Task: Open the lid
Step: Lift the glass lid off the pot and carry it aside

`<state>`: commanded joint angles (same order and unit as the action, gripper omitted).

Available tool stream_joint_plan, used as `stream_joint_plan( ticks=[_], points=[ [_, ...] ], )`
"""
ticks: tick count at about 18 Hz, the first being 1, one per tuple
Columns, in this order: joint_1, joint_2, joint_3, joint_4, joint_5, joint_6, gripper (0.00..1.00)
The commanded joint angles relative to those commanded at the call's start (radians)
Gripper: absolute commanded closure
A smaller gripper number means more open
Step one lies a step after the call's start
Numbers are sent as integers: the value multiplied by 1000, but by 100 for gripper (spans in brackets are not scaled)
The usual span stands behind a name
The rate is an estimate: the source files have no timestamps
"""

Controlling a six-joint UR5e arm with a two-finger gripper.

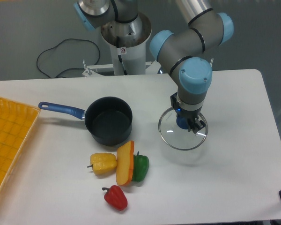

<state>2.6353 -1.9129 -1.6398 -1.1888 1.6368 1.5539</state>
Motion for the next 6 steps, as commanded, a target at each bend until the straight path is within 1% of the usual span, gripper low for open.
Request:
stream_joint_plan(
  ticks=[6],
  points=[
    [6,5,3,-2,-2,5,58]
  ],
)
